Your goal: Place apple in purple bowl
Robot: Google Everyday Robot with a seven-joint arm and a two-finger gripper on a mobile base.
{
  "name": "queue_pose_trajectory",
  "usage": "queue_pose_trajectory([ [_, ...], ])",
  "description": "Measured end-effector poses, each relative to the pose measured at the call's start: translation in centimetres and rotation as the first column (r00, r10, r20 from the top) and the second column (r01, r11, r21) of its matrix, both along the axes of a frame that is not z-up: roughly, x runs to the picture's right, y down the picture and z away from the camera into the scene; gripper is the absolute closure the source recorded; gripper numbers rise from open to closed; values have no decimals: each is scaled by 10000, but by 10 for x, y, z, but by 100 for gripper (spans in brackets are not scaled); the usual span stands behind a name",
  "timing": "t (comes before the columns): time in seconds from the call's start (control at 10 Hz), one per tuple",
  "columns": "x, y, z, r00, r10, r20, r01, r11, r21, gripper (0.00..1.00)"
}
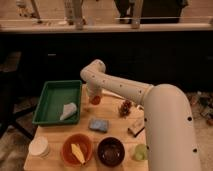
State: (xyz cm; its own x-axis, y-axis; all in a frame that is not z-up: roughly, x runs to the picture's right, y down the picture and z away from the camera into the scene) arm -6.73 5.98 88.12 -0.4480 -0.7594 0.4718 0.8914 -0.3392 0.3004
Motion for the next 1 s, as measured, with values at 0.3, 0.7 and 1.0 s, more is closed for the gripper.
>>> queue_pose_trajectory([
  [0.3, -6, 17, -36, 9998, -178, -78, 175, 9992, -366, 100],
  [0.7, -5, 42, -100, 9962, -377, -785, 302, 9951, -936, 100],
  [1.0, 3, 42, -122, 9927, -254, -1182, 137, 9950, -989, 100],
])
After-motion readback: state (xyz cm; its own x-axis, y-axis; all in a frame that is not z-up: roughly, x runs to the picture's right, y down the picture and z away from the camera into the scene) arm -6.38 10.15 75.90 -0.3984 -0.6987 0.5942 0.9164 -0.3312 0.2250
